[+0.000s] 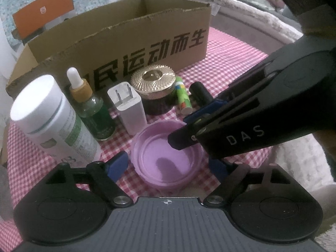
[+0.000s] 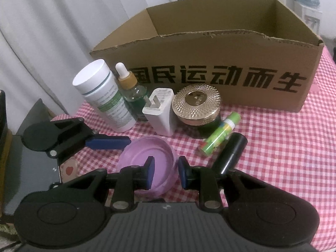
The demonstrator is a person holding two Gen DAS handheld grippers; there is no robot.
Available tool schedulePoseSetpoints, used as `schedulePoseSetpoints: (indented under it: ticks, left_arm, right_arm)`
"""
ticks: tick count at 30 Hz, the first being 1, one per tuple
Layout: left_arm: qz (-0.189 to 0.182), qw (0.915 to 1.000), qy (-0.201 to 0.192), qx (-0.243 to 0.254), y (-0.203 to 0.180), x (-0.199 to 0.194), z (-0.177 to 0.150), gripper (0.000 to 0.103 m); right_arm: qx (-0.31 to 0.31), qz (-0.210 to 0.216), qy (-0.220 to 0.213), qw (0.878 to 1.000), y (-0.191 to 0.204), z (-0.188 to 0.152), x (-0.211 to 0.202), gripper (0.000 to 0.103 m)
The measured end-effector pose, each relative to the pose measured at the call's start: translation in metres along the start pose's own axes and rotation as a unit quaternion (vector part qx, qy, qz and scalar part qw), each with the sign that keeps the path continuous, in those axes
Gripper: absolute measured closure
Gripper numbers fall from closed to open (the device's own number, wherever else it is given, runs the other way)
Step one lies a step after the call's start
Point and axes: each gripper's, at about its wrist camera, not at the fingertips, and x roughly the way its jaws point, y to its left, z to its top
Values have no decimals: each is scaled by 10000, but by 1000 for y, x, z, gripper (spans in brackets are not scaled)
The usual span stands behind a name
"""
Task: Organize rigid objects
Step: 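Close the right gripper on the rim of the purple lid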
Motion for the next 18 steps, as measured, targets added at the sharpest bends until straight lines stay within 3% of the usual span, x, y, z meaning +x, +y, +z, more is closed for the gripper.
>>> schedulePoseSetpoints:
  ticks: [7,18]
  left_arm:
    - [-77,9998,-57,-173,6,4,0,29]
    - [-3,9994,-274,-194,5,-12,0,29]
  right_arm:
    - [-67,-65,84,9999,-2,2,6,77]
    - [-165,-32,15,9999,1,0,3,77]
